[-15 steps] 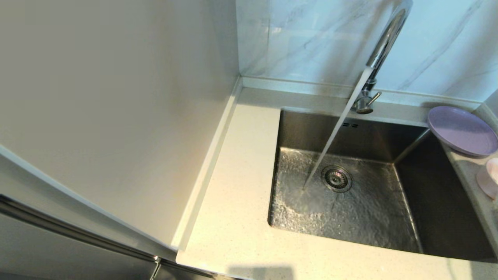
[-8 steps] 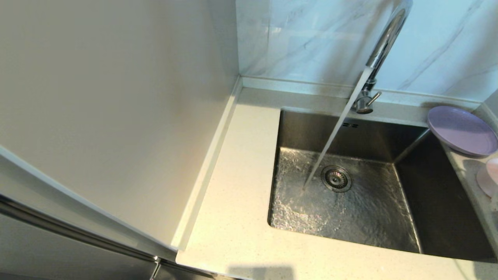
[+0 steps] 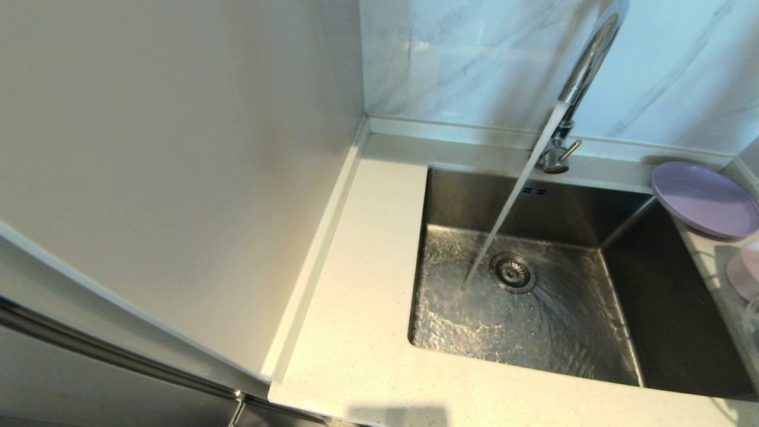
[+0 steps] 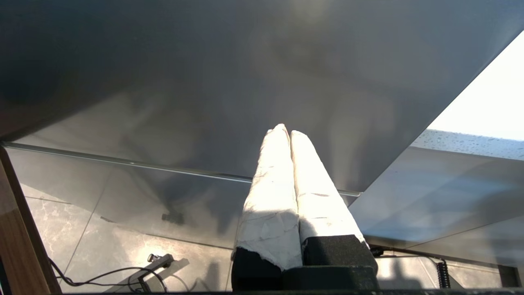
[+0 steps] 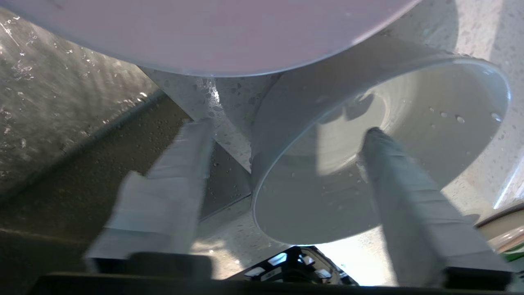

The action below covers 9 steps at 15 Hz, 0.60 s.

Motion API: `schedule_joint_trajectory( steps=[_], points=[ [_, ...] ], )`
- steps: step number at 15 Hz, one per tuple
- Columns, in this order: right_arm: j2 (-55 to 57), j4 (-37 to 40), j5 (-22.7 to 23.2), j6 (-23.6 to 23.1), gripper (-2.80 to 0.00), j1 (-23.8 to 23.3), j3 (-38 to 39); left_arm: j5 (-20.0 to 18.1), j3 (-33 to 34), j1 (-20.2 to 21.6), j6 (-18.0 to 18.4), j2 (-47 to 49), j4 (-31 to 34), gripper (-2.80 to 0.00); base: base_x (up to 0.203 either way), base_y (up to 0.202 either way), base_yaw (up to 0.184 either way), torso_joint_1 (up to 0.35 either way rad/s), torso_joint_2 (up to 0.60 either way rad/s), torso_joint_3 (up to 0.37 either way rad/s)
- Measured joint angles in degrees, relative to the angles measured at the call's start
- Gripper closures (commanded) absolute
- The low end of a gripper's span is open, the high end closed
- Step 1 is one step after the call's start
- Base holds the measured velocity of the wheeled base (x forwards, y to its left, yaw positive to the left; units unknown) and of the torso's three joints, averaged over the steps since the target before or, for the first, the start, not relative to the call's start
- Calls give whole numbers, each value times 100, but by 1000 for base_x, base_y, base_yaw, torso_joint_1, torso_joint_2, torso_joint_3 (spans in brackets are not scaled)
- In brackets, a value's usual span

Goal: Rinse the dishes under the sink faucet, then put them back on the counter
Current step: Pick up the bowl

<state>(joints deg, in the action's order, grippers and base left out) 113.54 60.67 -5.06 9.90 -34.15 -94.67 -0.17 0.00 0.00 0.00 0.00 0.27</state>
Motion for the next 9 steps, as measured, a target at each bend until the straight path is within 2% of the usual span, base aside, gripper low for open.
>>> schedule_joint_trajectory(
  steps=[3, 7, 9],
  points=[
    [38, 3, 8, -306, 0, -5, 32, -4, 0, -2, 2, 0, 0, 0, 0, 0, 0, 0, 0, 0],
    [69, -4, 10, -392, 0, -46, 49, -1, 0, -2, 0, 0, -2, 0, 0, 0, 0, 0, 0, 0],
    [63, 13, 8, -758, 0, -114, 102, -4, 0, 0, 0, 0, 0, 0, 0, 0, 0, 0, 0, 0]
  ],
)
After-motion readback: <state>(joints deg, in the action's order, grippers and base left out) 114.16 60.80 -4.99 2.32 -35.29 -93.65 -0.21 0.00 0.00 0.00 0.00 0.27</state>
